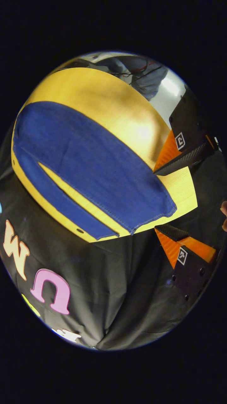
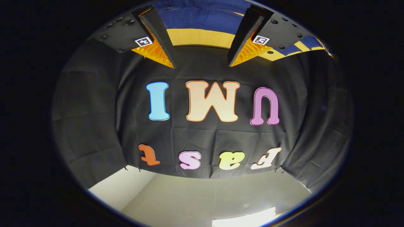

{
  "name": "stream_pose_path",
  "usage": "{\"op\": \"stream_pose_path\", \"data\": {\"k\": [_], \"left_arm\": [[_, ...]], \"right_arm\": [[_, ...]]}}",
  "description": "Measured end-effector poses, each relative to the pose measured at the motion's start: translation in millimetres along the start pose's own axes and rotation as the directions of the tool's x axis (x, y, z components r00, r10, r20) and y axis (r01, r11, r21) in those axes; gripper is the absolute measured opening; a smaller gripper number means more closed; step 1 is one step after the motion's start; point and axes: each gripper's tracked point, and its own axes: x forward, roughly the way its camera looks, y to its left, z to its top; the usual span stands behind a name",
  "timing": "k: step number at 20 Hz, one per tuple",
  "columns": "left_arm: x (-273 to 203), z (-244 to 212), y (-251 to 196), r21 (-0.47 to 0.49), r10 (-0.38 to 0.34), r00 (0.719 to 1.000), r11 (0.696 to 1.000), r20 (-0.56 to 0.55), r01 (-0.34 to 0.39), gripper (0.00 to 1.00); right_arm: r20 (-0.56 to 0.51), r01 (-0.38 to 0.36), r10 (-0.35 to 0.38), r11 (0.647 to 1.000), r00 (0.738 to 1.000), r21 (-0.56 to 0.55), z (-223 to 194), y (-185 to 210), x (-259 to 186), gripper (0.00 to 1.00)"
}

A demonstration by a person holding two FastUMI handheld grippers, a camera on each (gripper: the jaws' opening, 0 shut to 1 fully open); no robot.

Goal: Grasp the waist and the cuffs of the jeans and fold them to make the two legs overlap; first hold the waist and fold one-third of the jeans toward the cuffs, then hold the cuffs and fold the remaining one-third in the same direction to finish folding.

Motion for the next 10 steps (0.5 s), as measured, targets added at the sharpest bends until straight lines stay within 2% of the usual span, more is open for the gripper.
{"op": "stream_pose_path", "data": {"k": [4, 5, 6, 9, 10], "left_arm": [[23.0, -23.0, -8.3, 0.086, -0.025, 0.998, 0.996, -0.052, 0.029, 0.96], [26.1, -23.5, -2.9, 0.122, -0.014, 0.999, 0.992, -0.041, 0.019, 1.0], [31.0, -23.9, 2.4, 0.162, -0.004, 0.999, 0.987, -0.044, 0.011, 0.94], [41.4, -26.4, 8.2, 0.283, 0.002, 0.999, 0.959, -0.043, 0.01, 0.94], [43.1, -21.1, 8.7, 0.33, -0.001, 1.0, 0.944, -0.027, 0.01, 0.9]], "right_arm": [[-0.019, 0.03, -0.03, 1.0, 0.999, 0.01, -10.2, 8.5, 5.1, 0.98], [-0.026, 0.037, -0.037, 0.999, 0.999, 0.012, -13.0, 10.9, 6.8, 1.0], [-0.032, 0.042, -0.041, 0.999, 0.999, 0.01, -15.7, 13.2, 8.4, 0.98], [-0.035, 0.052, -0.052, 0.999, 0.998, 0.0, -20.4, 18.9, 10.3, 0.98], [-0.036, 0.058, -0.058, 0.998, 0.998, -0.005, -21.4, 19.5, 10.7, 0.98]]}}
